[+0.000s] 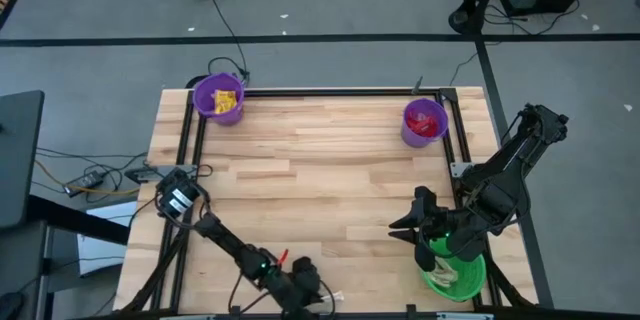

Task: Sort candy by brand, put in halloween buckets
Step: Put the white chocolate bar into the green bucket

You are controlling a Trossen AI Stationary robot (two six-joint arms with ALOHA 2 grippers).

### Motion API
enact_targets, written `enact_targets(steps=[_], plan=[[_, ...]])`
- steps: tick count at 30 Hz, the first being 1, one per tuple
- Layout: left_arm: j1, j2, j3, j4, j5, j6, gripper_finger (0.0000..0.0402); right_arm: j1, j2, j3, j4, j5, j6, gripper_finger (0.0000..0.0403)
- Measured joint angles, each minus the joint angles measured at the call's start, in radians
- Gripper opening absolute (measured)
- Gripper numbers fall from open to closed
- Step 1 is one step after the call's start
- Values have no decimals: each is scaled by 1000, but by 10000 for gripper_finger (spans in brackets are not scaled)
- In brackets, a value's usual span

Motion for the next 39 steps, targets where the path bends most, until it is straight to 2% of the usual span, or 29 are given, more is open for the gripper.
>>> enact_targets(steps=[3,7,10,13,15,18,21,25,29,33,39], plan=[[34,-38,-5,-4,50,39,5,0,0,0,-3,-4,22,98],[98,-117,-10,-37,46,128,3,-2,0,0,-10,-30,55,98],[130,-185,-5,-55,84,160,2,-6,0,-1,-2,-37,72,98],[172,-234,-7,-24,132,169,2,-6,1,-1,70,-38,42,98],[201,-277,-7,57,147,189,2,-5,-1,-1,157,-32,-4,98],[225,-339,-3,135,150,247,2,0,-10,-1,225,14,-42,98],[247,-372,-5,166,154,300,2,12,-19,-1,221,88,-55,98],[277,-416,-4,191,100,323,1,15,-23,-1,224,129,-4,102],[286,-427,-5,217,112,314,2,13,-24,-1,219,128,72,116],[293,-434,-4,322,181,319,3,2,-24,-1,233,115,138,138],[295,-434,-3,386,206,264,3,0,-24,-1,313,91,23,175]])
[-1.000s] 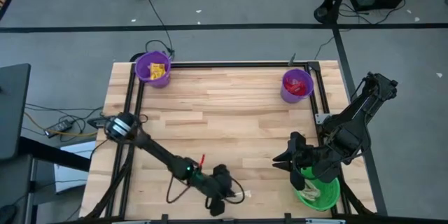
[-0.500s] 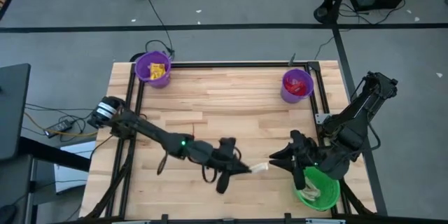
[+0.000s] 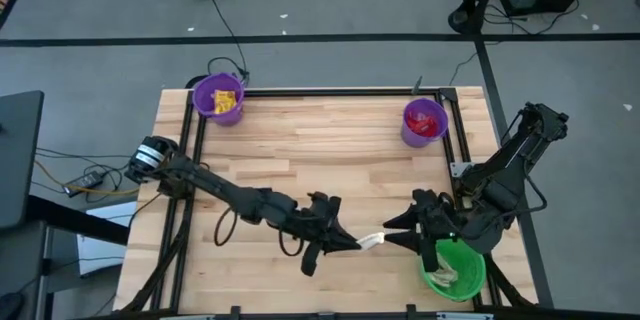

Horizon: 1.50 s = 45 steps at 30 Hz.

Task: Sort candy by brand, put in halloween buckets
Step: Put the white chocolate bar into the green bucket

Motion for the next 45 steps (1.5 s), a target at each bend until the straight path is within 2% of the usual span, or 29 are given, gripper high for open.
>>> enact_targets(steps=[3,9,15,18,22,24,29,31,34,38,42,45], plan=[[1,0,0,66,-3,-47,4,-6,0,0,25,1,-87,184],[0,0,1,187,-11,-57,4,-25,0,0,30,3,-160,181],[-2,0,1,109,-95,-152,4,-54,7,0,15,-21,-361,180],[-7,0,1,93,-128,-159,2,-72,9,0,12,-82,-400,176],[-9,-19,1,77,-141,-166,2,-90,8,0,-20,-120,-350,163],[-9,-40,-1,41,-181,-183,2,-96,8,0,-41,-120,-294,155],[1,-76,-43,13,-285,-219,1,-119,8,0,-206,-116,-44,150],[10,-76,-65,22,-294,-230,1,-121,8,0,-300,-120,77,150],[13,-75,-102,16,-316,-261,1,-97,8,0,-352,-114,175,150],[10,-73,-158,69,-376,-355,1,-64,8,0,-336,-48,192,150],[6,-72,-190,158,-385,-419,1,-47,8,0,-298,-7,65,150],[6,-72,-191,132,-383,-403,1,-48,8,0,-276,0,28,150]])
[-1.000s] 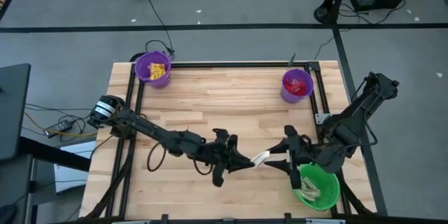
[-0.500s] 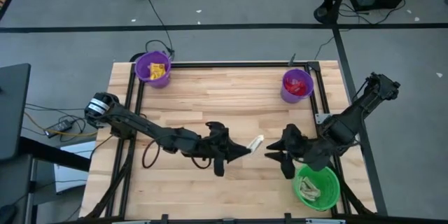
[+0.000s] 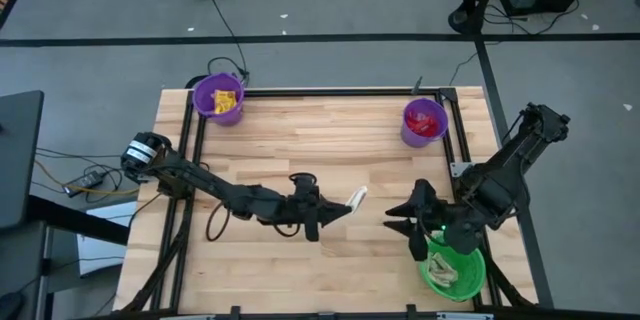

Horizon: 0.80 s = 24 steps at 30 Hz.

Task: Sort candy by brand, put in halloween buckets
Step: Put the white chocolate bar into the green bucket

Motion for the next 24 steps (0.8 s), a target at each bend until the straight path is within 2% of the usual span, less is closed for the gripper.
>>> enact_targets(steps=[4,7,11,14,17,24], plan=[[0,0,0,-105,-19,9,1,-34,0,0,8,76,79,150],[0,0,-2,-119,-19,46,1,-60,0,0,51,103,82,150],[-1,0,-1,-132,-90,158,1,-110,0,0,126,94,94,150],[-2,0,0,-130,-143,182,1,-148,0,0,167,78,157,150],[-1,0,0,-140,-151,205,1,-183,0,0,214,71,211,150],[-1,0,0,-130,-152,305,1,-221,0,0,255,61,217,150]])
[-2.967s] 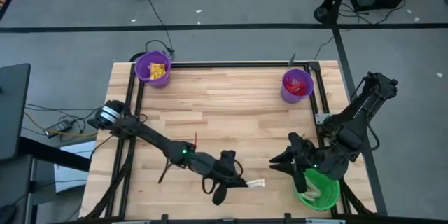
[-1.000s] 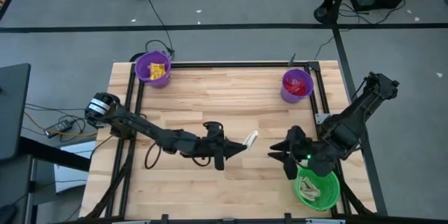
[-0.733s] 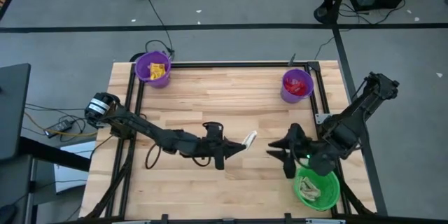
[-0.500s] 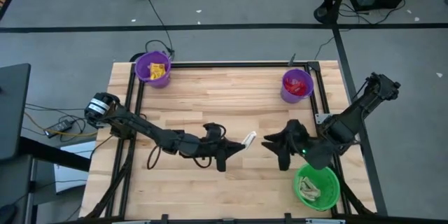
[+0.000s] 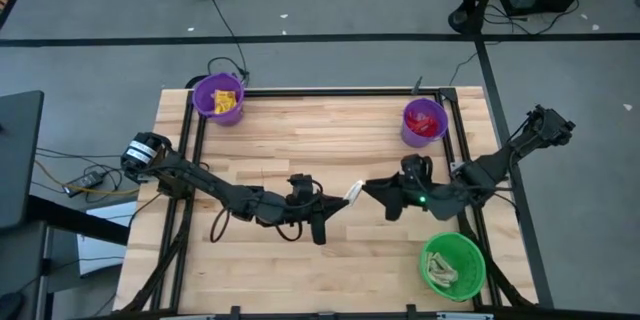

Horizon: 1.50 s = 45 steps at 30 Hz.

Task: Sort candy by brand, put in halloween buckets
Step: Put the white chocolate bar into the green bucket

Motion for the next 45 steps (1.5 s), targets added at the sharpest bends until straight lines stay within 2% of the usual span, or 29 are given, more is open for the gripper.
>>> enact_targets(steps=[16,19,26,30,34,38,41,43,45], plan=[[-1,0,1,18,0,107,1,-20,78,0,71,-23,0,145],[-1,0,1,18,1,107,1,-20,80,0,74,-19,0,122],[-1,0,1,18,1,75,19,-20,81,0,74,-19,-44,16],[-1,0,1,17,1,18,50,-20,81,0,81,-19,-66,5],[-1,0,1,8,8,14,101,-16,81,0,83,-5,-135,5],[1,-16,1,-87,122,44,156,8,81,0,21,-4,-153,5],[1,-32,1,-203,232,33,182,27,71,0,-73,-54,-112,5],[1,-44,1,-295,293,3,190,38,55,0,-134,-133,-89,5],[1,-54,1,-385,336,-58,192,49,36,0,-188,-255,-68,5]])
